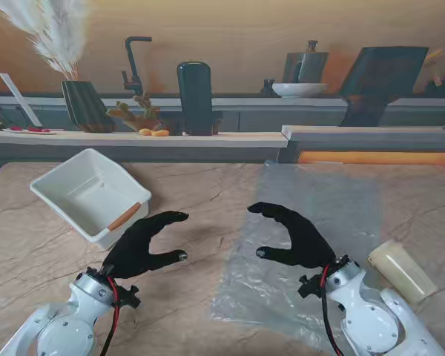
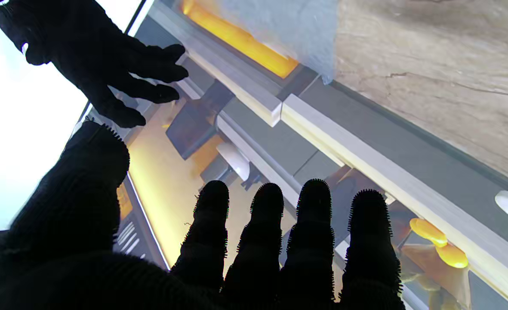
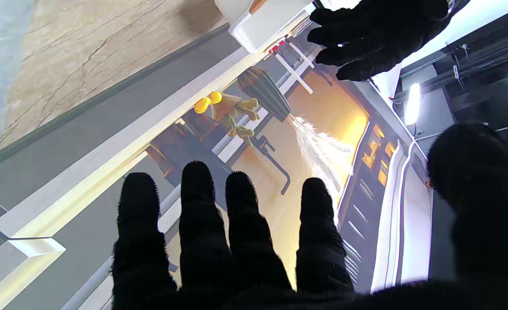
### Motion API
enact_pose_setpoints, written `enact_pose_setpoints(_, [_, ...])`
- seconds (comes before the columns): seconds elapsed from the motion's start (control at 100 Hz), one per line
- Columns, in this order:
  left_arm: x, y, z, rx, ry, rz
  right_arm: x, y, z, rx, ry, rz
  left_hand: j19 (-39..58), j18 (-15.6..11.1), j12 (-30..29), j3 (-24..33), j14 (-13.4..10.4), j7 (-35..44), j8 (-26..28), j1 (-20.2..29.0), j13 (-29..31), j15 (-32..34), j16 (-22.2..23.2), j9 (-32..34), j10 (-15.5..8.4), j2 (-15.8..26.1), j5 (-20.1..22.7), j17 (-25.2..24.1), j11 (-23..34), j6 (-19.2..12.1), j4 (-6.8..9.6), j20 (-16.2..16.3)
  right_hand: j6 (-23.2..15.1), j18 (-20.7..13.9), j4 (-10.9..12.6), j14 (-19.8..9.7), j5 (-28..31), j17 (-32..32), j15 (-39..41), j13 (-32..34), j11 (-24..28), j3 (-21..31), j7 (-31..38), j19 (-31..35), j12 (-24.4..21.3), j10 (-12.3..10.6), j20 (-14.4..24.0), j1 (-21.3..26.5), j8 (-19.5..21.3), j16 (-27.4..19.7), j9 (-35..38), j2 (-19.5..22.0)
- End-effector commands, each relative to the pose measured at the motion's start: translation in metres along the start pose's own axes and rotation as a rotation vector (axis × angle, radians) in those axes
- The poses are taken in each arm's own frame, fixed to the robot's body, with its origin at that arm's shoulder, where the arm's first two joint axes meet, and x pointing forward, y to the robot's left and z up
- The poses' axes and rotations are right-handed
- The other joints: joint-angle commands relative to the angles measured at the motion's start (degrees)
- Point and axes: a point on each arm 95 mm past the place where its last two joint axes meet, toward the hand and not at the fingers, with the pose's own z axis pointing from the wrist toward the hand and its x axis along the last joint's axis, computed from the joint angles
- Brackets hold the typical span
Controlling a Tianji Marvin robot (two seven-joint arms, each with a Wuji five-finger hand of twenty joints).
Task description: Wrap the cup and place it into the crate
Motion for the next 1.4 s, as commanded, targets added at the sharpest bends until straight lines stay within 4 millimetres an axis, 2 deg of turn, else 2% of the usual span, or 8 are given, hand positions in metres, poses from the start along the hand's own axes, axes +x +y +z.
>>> enact_pose_setpoints(0.0, [0.001,0.004,-0.003,-0.011,-0.006,-0.005,0.005,-0.002,0.004,0.000,0.014,0.002,-0.93,0.42,-0.75,-0.76,0.39,-2.02,0.81,-1.28,-0.73,-0.08,0.22,-1.63,-0.33,0.83,-0.38,-0.10,-1.16,-1.92,1.46,0.97,-1.08,-0.30,1.61,-0.21,-0.13,0.24,0.05,-0.10,-0.18,-1.15,0.30,-1.36,0.38,-0.97,1.27,-0.47,-0.28,0.06,0.16,1.19])
enact_pose_setpoints(0.39, [0.002,0.003,-0.004,-0.011,-0.014,0.012,0.000,-0.001,0.004,0.048,-0.010,-0.030,-0.83,0.40,-0.33,-1.12,0.55,-1.76,1.07,-0.56,0.07,0.41,0.70,-0.55,-0.22,1.69,0.32,0.20,-0.83,-1.83,1.41,1.84,-0.67,-0.22,1.90,0.01,1.13,0.64,0.63,0.78,0.37,-2.26,0.47,-1.48,0.46,-0.24,2.11,0.83,-0.50,0.54,0.94,1.25])
enact_pose_setpoints(0.63, [0.001,0.002,-0.005,-0.019,-0.030,0.032,-0.014,0.001,0.005,0.199,-0.080,-0.300,-0.56,0.30,-0.11,-2.43,0.59,-1.71,1.18,0.13,0.37,0.64,0.90,0.05,-0.28,2.97,0.60,0.29,-0.65,-1.81,1.37,2.14,-1.21,0.38,1.88,0.80,0.35,-0.87,-1.23,-1.90,-2.37,-1.31,-1.24,-2.85,-0.18,-0.54,2.40,-0.48,-1.14,-0.19,0.04,-0.38])
enact_pose_setpoints(0.89, [0.000,0.002,-0.005,-0.017,-0.037,0.030,-0.031,0.000,0.011,0.276,-0.204,-0.543,-0.03,0.43,0.09,-4.02,0.72,-1.65,1.30,1.09,0.66,0.89,1.09,0.61,-0.11,3.90,0.83,0.31,-0.52,-1.81,1.45,2.35,-0.65,0.65,1.87,1.81,-2.08,-3.38,-3.28,-6.06,-4.55,-0.88,-2.56,-4.88,-0.62,0.27,1.73,0.87,-1.52,-1.62,-3.11,-2.02])
enact_pose_setpoints(1.04, [-0.001,0.001,-0.005,-0.008,-0.042,0.026,-0.048,-0.008,0.022,0.366,-0.315,-0.638,0.27,0.54,0.28,-5.14,0.80,-1.53,1.38,1.45,0.86,1.01,1.17,1.35,-0.10,4.65,1.19,0.32,-0.28,-1.80,1.49,2.41,0.85,0.94,1.98,2.94,-6.02,-5.85,-5.54,-11.36,-6.80,-0.77,-4.19,-6.60,-1.54,1.77,1.01,1.99,-2.08,-3.36,-9.31,-1.81])
enact_pose_setpoints(1.12, [-0.002,0.001,-0.005,-0.013,-0.043,0.022,-0.056,-0.019,0.029,0.387,-0.376,-0.698,0.37,0.63,0.41,-5.89,0.87,-1.40,1.45,1.64,1.14,1.14,1.24,1.91,-0.12,5.18,1.59,0.29,-0.14,-1.84,1.51,2.40,2.82,1.03,2.13,3.50,-6.50,-6.92,-6.45,-14.28,-6.14,-2.22,-3.92,-7.76,-2.17,3.67,0.39,3.31,-2.01,-5.45,-11.67,-0.45])
enact_pose_setpoints(1.2, [-0.002,0.000,-0.006,-0.022,-0.043,0.017,-0.061,-0.026,0.034,0.397,-0.434,-0.765,0.40,0.56,0.48,-6.70,0.79,-1.44,1.48,2.01,1.21,1.18,1.28,2.06,-0.13,5.54,1.67,0.24,-0.17,-1.97,1.55,2.36,5.33,1.56,2.43,4.56,-5.82,-6.47,-6.42,-15.34,-4.45,-2.82,-4.23,-8.15,-3.28,5.93,-0.11,3.66,-2.55,-7.13,-12.95,0.51])
enact_pose_setpoints(1.39, [-0.003,0.000,-0.006,-0.018,-0.044,0.016,-0.070,-0.032,0.039,0.422,-0.520,-0.787,0.52,0.67,0.66,-8.35,0.79,-1.49,1.57,2.69,1.53,1.29,1.40,2.46,-0.06,6.10,1.89,0.36,-0.15,-1.97,1.70,2.30,8.09,1.81,2.44,5.62,-5.14,-6.79,-5.46,-15.95,-0.37,-3.40,-5.37,-8.37,-4.84,7.55,-0.57,2.40,-3.21,-8.28,-14.77,2.86])
